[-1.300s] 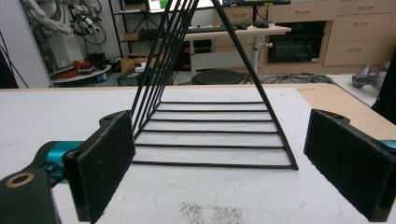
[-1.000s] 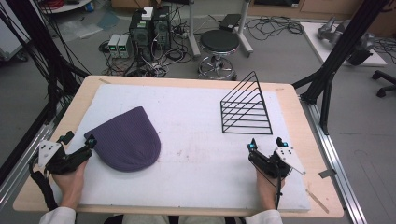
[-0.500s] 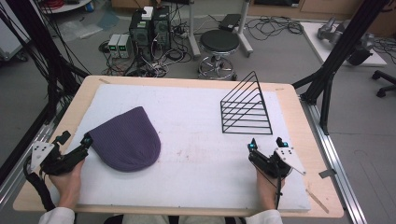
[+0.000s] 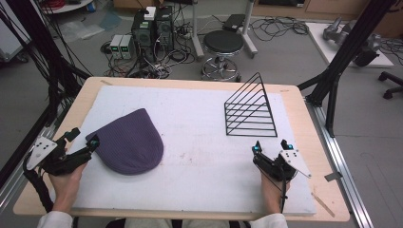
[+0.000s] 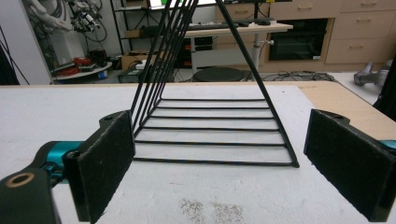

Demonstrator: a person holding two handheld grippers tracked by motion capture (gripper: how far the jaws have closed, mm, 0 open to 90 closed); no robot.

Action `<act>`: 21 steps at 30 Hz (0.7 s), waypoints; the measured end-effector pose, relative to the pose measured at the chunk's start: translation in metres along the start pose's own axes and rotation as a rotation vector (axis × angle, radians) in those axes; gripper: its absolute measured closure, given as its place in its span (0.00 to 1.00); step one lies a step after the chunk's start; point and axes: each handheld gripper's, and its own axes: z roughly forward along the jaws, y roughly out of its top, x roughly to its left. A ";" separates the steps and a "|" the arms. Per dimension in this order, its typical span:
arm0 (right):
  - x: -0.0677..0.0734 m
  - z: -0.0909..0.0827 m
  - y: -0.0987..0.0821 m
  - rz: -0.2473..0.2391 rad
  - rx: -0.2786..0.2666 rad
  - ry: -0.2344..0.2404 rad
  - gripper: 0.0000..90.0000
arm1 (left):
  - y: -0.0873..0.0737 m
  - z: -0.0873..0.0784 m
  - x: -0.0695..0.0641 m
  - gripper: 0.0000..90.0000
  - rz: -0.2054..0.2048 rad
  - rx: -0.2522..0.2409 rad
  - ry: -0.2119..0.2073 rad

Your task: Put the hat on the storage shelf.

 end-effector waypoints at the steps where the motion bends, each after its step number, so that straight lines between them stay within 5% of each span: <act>1: 0.000 0.000 0.000 0.001 0.000 0.001 0.09 | 0.001 0.000 -0.001 0.26 0.001 -0.002 -0.007; 9: 0.001 0.001 0.000 0.003 0.010 0.010 0.09 | 0.006 0.005 -0.006 0.26 0.001 0.035 -0.110; 12: 0.001 0.002 -0.001 -0.005 0.013 0.015 0.09 | 0.007 0.010 -0.014 0.26 0.044 0.086 -0.183; 21: 0.001 0.002 -0.001 -0.005 0.020 0.019 0.09 | 0.007 0.020 -0.034 0.25 0.148 0.183 -0.274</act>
